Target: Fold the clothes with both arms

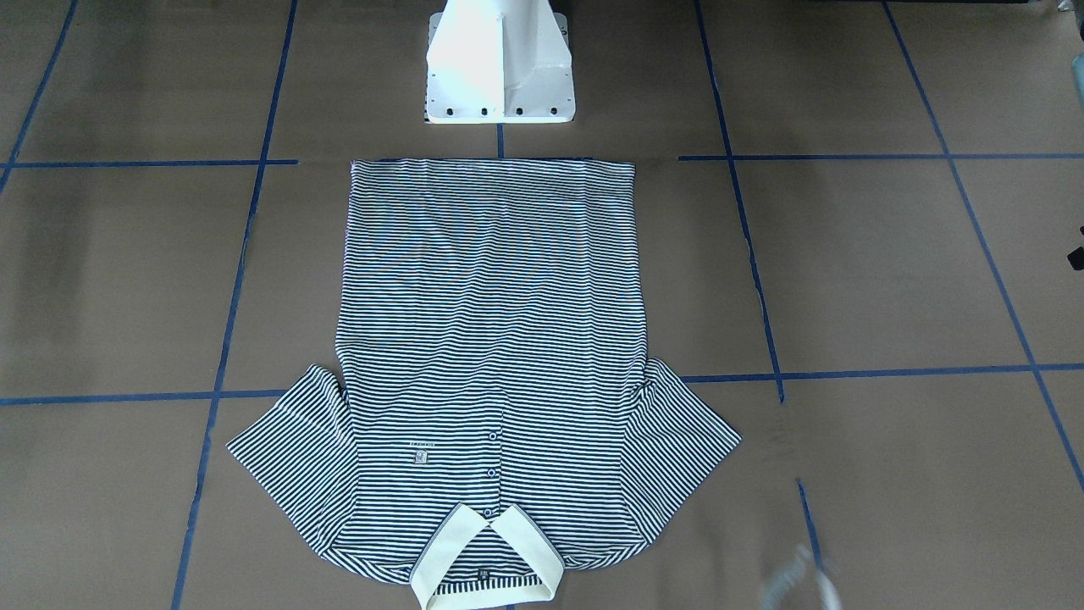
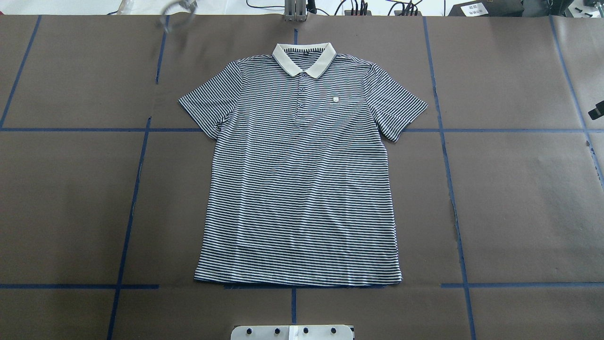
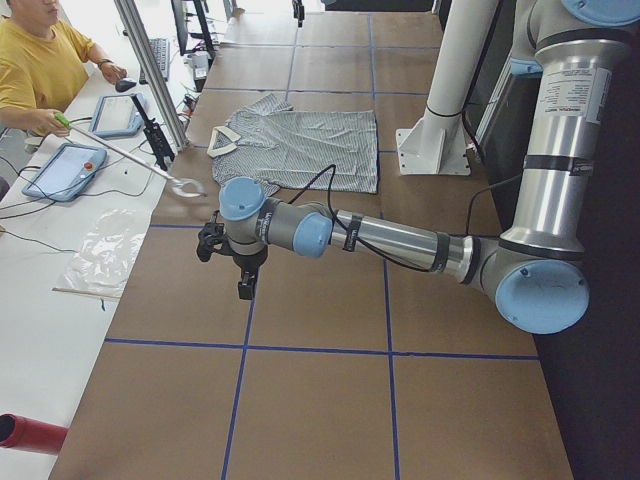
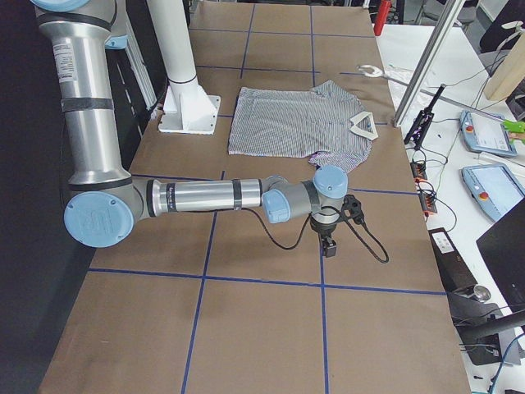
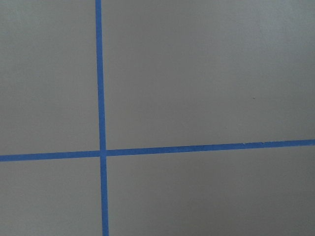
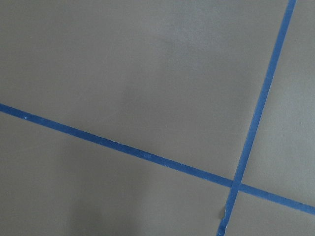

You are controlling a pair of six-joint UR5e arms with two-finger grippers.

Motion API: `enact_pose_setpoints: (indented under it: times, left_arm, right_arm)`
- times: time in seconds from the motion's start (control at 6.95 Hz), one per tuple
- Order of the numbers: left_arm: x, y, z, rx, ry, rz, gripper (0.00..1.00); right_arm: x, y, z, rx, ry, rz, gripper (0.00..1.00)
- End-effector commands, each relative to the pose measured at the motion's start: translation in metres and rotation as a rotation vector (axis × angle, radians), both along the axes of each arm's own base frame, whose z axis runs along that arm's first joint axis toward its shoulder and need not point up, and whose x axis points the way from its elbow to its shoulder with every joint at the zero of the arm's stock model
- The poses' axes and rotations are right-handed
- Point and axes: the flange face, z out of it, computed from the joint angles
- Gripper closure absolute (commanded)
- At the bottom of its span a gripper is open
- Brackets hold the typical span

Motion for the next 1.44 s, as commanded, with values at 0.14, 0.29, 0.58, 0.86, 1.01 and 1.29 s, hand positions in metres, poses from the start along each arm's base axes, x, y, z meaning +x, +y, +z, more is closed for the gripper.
enact_pose_setpoints:
  times: [0.14, 0.29, 0.58, 0.86, 1.01, 1.29]
  left_arm:
    - [0.002, 0.005, -0.007, 0.015, 0.03, 0.014, 0.0]
    - [0.002, 0.003, -0.016, 0.039, 0.031, 0.014, 0.0]
    - [0.002, 0.01, -0.034, 0.081, 0.046, 0.018, 0.0]
    - [0.005, 0.014, -0.039, 0.076, 0.101, 0.034, 0.0]
    - [0.006, 0.013, -0.042, 0.089, 0.102, 0.034, 0.0]
    - [0.006, 0.012, -0.04, 0.134, 0.103, 0.035, 0.0]
  right_arm:
    - [-0.023, -0.001, -0.017, -0.076, -0.031, 0.073, 0.0]
    - [-0.029, 0.0, -0.022, -0.081, -0.035, 0.076, 0.0]
    - [-0.071, -0.016, -0.05, -0.157, -0.059, 0.128, 0.0]
    - [-0.182, -0.046, -0.138, -0.253, -0.117, 0.189, 0.0]
    - [-0.233, -0.06, -0.174, -0.266, -0.116, 0.231, 0.0]
    - [-0.3, -0.072, -0.166, -0.289, -0.201, 0.413, 0.0]
